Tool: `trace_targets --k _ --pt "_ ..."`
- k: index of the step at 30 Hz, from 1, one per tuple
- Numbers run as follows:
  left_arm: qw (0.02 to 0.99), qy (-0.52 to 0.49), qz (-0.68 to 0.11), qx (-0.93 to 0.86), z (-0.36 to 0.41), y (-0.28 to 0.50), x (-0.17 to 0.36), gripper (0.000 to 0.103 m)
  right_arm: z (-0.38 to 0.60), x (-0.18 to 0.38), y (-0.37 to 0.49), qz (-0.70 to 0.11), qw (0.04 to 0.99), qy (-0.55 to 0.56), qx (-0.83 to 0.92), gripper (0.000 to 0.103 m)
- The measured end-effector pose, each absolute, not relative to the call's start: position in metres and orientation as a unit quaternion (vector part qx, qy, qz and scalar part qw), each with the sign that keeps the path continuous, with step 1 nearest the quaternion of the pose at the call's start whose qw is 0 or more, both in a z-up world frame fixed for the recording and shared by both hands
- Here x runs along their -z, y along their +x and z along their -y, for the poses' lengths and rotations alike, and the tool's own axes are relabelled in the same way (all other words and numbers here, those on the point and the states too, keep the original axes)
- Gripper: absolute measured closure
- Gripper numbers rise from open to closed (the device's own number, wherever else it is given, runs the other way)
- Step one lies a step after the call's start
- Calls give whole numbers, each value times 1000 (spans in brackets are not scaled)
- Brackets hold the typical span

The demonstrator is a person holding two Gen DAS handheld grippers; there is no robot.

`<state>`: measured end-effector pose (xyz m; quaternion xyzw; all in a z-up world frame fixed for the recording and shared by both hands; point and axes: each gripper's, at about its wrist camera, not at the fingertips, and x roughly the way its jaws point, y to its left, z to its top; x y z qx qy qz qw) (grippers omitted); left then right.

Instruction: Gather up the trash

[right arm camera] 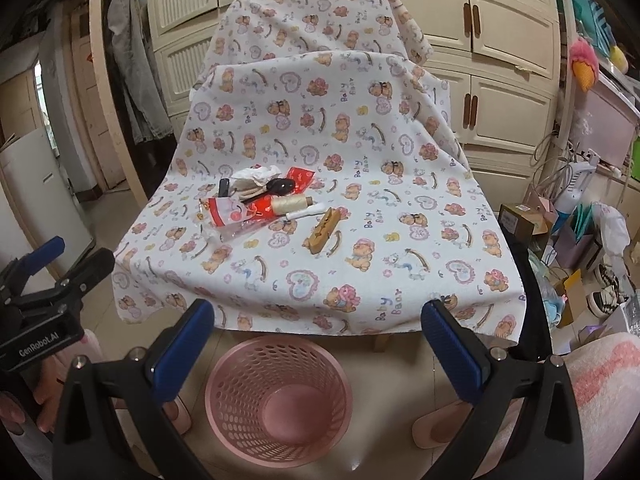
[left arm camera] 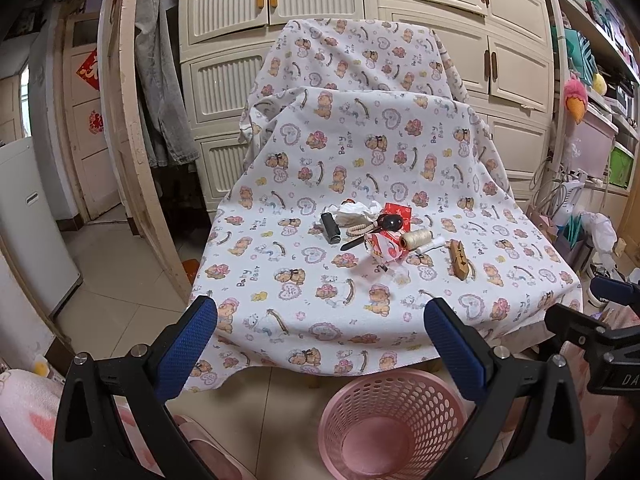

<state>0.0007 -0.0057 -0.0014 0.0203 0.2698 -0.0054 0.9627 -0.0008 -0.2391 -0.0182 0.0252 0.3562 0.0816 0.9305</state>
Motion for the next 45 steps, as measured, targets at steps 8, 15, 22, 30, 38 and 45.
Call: trace_targets --k 8,15,22,30,38,45 --pt "962 19 -272 7 5 1 1 1 236 18 -1 -358 930 18 -82 0" --pt "962 20 -272 7 4 1 1 1 234 19 -2 -358 930 14 -82 0" --pt "962 19 -274 7 4 1 2 1 232 18 -4 -356 931 7 -84 0" --pt "965 1 -261 3 -2 1 3 1 232 17 -4 -354 932 6 -83 0" --pt "959 -21 -281 4 -10 10 4 1 235 17 -3 -356 930 16 -94 36" --pt "938 -43 -341 43 -5 48 29 16 218 8 -7 -350 926 3 -141 56"
